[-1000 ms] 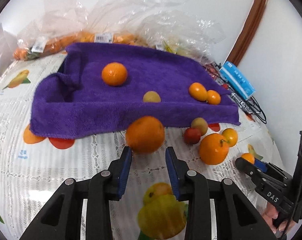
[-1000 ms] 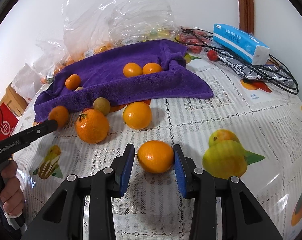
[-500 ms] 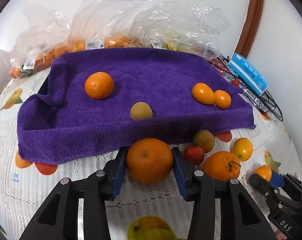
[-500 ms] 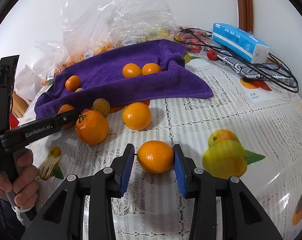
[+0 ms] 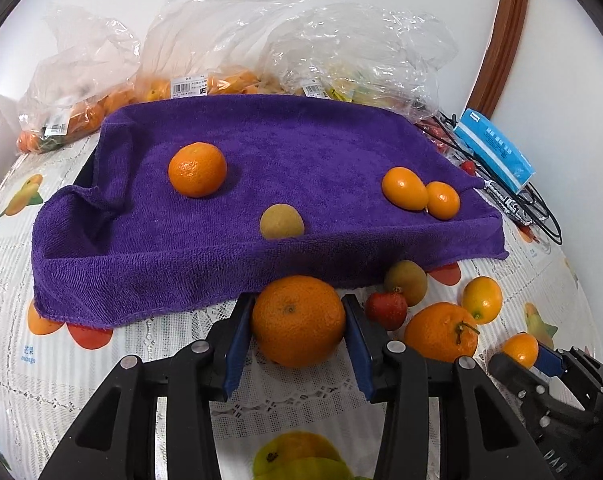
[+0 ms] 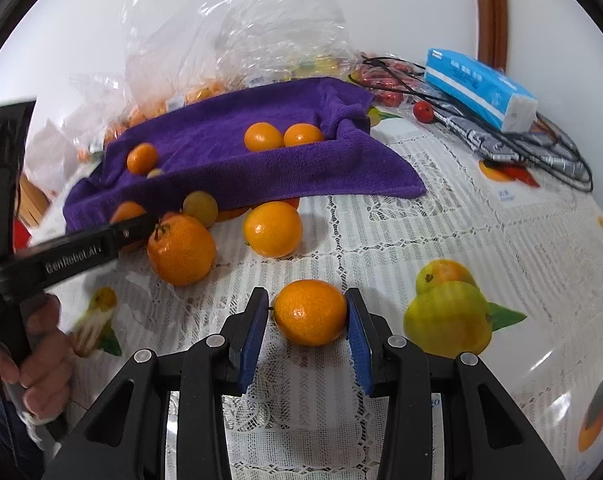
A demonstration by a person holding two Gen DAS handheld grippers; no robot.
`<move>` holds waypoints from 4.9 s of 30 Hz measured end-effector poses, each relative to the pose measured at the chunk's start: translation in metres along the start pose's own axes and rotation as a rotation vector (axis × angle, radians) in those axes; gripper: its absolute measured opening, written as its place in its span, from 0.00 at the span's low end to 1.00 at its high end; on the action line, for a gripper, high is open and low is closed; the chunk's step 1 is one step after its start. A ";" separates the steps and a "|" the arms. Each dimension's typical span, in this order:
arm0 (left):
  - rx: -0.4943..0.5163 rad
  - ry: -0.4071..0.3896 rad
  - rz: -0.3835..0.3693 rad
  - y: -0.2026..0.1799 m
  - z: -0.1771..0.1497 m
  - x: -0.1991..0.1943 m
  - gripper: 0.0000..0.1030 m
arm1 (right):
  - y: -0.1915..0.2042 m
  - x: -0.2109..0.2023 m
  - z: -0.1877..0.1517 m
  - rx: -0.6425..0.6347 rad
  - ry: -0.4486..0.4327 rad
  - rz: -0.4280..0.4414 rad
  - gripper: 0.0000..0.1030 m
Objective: Organize fruits
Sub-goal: 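Lift the large orange with the left tool while the right tool lifts its orange, then carry the large orange with the left tool while the right tool carries its orange over the towel, then lower the large orange onto the towel and open the left tool while the right tool releases its orange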
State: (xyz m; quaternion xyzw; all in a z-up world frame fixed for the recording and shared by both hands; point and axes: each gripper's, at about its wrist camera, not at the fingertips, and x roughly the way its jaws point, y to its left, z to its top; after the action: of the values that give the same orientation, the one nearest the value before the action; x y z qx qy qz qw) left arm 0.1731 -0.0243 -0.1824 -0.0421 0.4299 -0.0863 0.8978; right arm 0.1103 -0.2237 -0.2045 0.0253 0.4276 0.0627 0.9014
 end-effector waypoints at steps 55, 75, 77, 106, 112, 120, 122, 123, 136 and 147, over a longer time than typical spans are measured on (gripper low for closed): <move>-0.102 -0.198 -0.132 0.023 -0.013 -0.068 0.40 | -0.015 -0.024 0.001 0.089 -0.107 0.144 0.32; -0.132 -0.311 0.068 0.060 0.044 -0.102 0.40 | 0.025 -0.040 0.106 -0.004 -0.271 0.159 0.32; -0.138 -0.313 0.072 0.063 0.049 -0.100 0.40 | 0.024 -0.036 0.115 0.002 -0.270 0.171 0.32; -0.254 -0.238 0.055 0.096 0.060 -0.021 0.40 | 0.005 0.039 0.142 0.061 -0.180 0.220 0.32; -0.247 -0.232 0.046 0.094 0.060 -0.019 0.40 | 0.028 0.047 0.134 -0.020 -0.136 0.254 0.32; -0.225 -0.210 0.046 0.089 0.059 -0.014 0.40 | 0.042 0.053 0.126 -0.093 -0.119 0.203 0.32; -0.216 -0.206 0.050 0.088 0.059 -0.013 0.40 | 0.041 0.055 0.125 -0.096 -0.108 0.198 0.32; -0.215 -0.202 0.050 0.088 0.059 -0.012 0.40 | 0.041 0.057 0.125 -0.100 -0.100 0.190 0.32; -0.206 -0.145 0.026 0.081 0.056 -0.001 0.40 | 0.055 0.067 0.117 -0.165 -0.075 0.184 0.32; -0.201 -0.120 0.018 0.076 0.056 0.004 0.40 | 0.058 0.080 0.114 -0.181 -0.033 0.170 0.32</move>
State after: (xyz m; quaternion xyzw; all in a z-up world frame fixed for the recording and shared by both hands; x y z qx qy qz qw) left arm 0.2284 0.0500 -0.1620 -0.1334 0.3822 -0.0321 0.9138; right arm 0.2430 -0.1543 -0.1880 -0.0187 0.4018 0.1768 0.8983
